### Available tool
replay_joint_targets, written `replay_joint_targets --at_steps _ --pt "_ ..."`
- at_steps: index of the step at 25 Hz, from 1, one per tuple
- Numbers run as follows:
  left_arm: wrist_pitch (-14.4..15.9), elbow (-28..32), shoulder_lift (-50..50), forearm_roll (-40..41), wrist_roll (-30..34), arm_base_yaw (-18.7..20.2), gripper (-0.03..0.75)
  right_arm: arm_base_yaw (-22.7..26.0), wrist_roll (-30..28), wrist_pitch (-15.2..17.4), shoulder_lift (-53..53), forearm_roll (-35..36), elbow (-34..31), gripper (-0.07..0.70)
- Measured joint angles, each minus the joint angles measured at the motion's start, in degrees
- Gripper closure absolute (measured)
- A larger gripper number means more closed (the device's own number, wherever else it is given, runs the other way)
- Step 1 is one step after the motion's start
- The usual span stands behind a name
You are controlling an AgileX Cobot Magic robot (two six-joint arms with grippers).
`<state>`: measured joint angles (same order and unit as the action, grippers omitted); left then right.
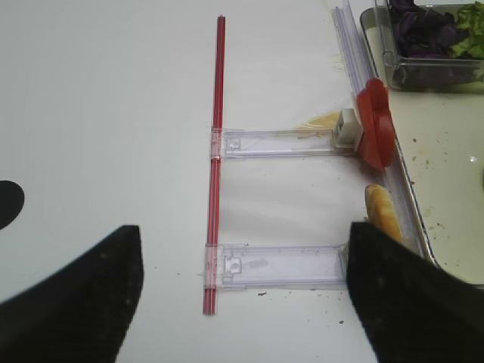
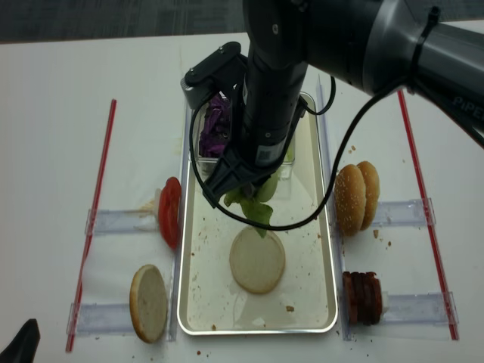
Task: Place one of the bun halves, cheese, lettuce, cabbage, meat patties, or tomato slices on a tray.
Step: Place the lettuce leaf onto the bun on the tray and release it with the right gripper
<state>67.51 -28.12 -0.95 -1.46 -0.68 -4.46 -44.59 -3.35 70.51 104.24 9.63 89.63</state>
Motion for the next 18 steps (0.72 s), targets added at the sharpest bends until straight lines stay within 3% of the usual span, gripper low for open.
replay_joint_targets --at_steps 8,18 --pt "0.0 0.0 0.0 0.0 0.0 0.0 0.169 0.0 0.0 -0.1 -0.1 -1.3 -7.1 0.579" --pt "0.0 0.0 0.0 0.0 0.0 0.0 0.169 0.0 0.0 -0.2 -0.1 -1.1 -7.6 0.579"
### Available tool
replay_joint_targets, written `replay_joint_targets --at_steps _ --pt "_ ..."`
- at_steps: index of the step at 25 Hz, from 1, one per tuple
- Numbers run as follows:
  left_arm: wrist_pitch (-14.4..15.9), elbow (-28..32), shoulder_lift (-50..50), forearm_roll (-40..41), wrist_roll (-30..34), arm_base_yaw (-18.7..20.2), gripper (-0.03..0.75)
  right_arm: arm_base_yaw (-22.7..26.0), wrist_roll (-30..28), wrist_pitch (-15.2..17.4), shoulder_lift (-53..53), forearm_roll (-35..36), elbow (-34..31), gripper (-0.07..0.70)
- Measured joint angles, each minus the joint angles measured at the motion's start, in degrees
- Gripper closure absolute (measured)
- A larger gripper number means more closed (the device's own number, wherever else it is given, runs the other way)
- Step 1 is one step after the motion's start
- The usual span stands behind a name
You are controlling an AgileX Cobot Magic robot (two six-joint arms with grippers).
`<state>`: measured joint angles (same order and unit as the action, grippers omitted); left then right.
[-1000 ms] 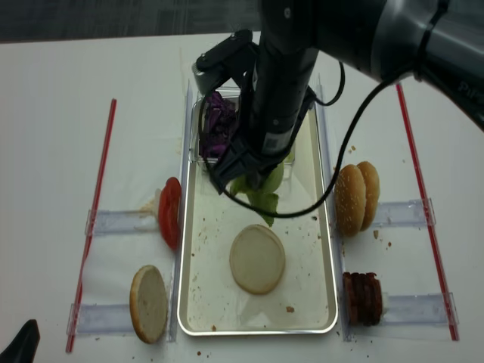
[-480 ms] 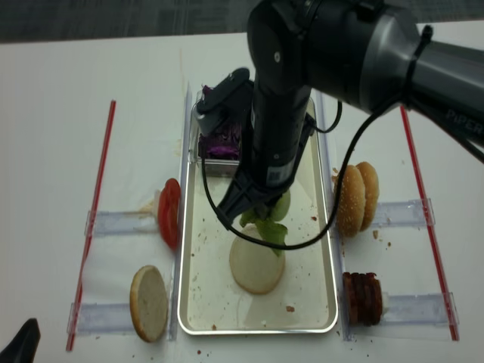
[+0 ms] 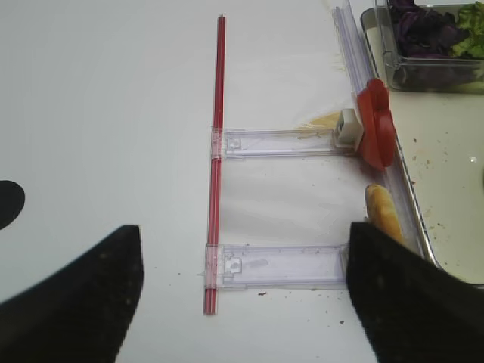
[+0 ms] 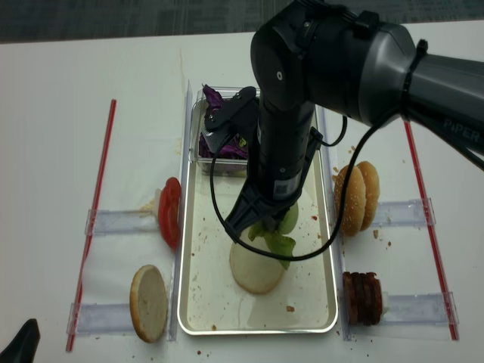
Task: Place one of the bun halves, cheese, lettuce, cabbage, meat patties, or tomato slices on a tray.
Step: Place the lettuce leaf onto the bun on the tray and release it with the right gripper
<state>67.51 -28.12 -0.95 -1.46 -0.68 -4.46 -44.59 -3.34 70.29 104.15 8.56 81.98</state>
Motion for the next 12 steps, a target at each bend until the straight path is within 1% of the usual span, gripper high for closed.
replay_joint_targets --at_steps 7,10,12 --pt "0.0 0.0 0.0 0.0 0.0 0.0 0.169 0.0 -0.7 -0.6 0.2 1.9 0.0 0.579" --pt "0.0 0.0 0.0 0.0 0.0 0.0 0.169 0.0 -1.2 -0.6 1.9 2.1 0.0 0.579" --pt "0.0 0.0 0.0 0.0 0.0 0.0 0.169 0.0 -1.3 -1.2 3.1 2.4 0.0 0.579"
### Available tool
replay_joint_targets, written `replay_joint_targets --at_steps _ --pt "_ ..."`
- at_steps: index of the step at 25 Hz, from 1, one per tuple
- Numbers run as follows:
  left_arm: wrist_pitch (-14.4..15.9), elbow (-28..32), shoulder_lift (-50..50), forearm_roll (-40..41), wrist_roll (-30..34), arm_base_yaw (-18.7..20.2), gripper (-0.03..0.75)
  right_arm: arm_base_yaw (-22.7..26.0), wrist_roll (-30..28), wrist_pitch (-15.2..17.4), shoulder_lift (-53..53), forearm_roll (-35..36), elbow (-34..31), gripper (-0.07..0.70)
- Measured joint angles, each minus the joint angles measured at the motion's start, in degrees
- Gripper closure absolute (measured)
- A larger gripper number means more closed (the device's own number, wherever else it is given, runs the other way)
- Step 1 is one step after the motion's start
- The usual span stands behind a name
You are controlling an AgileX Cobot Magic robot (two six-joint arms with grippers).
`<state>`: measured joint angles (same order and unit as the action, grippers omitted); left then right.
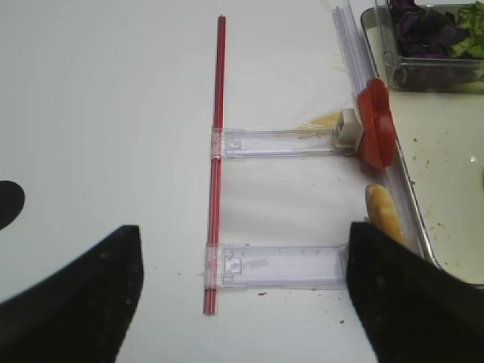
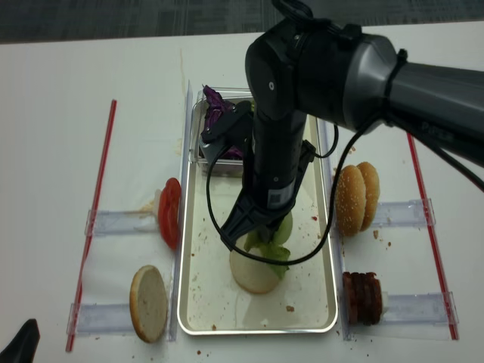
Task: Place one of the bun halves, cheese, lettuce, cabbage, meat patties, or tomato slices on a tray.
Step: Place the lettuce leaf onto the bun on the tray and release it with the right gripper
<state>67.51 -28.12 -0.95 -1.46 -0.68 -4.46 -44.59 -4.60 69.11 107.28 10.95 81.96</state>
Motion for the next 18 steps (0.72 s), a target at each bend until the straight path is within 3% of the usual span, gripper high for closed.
replay_joint_targets --at_steps 18 --pt "0.0 0.0 0.0 0.0 0.0 0.0 0.169 0.0 -1.6 -3.4 4.0 2.4 0.0 0.579"
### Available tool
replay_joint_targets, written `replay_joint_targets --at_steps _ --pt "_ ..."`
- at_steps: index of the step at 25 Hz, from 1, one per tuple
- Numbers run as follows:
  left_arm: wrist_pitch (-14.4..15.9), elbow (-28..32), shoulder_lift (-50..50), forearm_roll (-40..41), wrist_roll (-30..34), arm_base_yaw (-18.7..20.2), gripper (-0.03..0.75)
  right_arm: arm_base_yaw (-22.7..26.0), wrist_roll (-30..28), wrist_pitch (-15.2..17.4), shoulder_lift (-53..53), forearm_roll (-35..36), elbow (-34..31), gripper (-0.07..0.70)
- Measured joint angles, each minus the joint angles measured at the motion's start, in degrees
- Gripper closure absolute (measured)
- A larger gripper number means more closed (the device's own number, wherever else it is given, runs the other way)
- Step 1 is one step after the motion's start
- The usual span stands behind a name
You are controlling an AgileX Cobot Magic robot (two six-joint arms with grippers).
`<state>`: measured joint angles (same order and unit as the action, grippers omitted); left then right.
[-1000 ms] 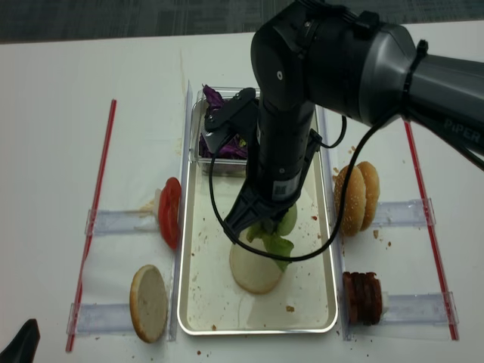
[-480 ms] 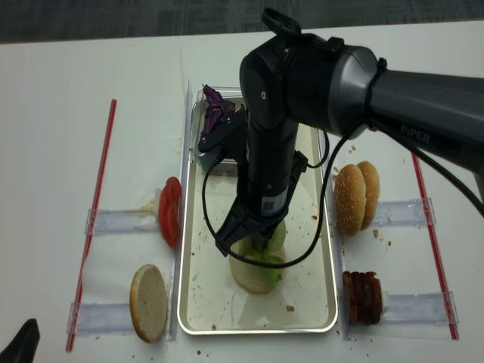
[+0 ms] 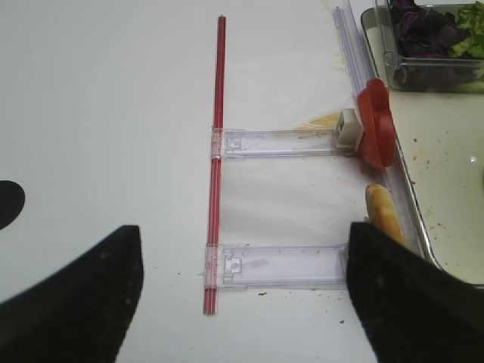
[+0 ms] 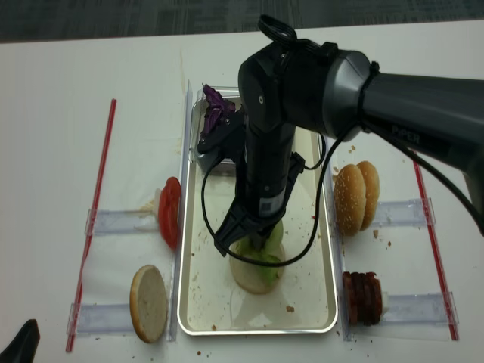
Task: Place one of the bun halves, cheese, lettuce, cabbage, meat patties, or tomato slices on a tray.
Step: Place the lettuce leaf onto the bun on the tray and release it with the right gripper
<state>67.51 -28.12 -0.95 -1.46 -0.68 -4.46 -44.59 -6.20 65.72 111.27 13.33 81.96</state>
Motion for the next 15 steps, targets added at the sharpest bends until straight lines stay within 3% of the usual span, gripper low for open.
replay_joint_targets --at_steps 15 --pt "0.0 0.0 0.0 0.0 0.0 0.0 0.169 0.0 -0.1 -1.6 1.1 0.1 0.0 0.577"
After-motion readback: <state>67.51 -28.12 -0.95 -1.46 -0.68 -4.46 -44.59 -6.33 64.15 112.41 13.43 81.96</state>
